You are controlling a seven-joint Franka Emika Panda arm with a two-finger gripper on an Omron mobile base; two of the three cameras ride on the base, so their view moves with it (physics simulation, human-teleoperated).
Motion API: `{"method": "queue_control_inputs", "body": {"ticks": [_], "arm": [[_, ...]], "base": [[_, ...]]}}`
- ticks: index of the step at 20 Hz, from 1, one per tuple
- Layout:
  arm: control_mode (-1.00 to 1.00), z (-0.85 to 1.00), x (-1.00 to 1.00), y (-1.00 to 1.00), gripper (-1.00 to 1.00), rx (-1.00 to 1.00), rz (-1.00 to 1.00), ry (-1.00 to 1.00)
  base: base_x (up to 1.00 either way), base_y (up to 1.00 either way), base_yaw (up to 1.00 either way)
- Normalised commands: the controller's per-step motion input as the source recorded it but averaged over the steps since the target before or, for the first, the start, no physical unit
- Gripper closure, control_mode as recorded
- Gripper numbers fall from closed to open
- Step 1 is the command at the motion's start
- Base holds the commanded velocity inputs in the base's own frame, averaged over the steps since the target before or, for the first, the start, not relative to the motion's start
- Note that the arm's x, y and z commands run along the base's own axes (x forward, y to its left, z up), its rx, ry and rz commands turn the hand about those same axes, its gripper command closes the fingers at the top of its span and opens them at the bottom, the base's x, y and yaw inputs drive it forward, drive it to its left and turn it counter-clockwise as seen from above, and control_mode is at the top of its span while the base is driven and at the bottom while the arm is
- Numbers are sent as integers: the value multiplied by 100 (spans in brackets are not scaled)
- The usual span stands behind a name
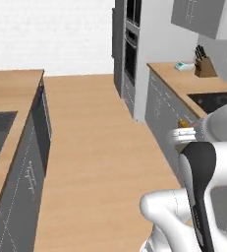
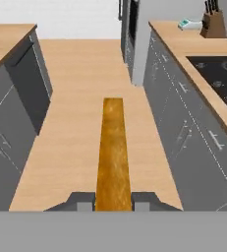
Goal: Start the toaster. Once the lever pops up, take the bread to the plate on the dining counter.
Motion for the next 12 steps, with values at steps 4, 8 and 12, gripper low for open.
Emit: {"method": "queue_control_inputs", "body": {"ticks": [4, 8, 12], "arm": [[100, 0, 0, 0, 100, 0, 0, 0], [100, 0, 0, 0, 100, 0, 0, 0], [100, 0, 0, 0, 100, 0, 0, 0]], "base": [[-8, 0, 100], [-19, 0, 100], [-29, 6, 100]]}}
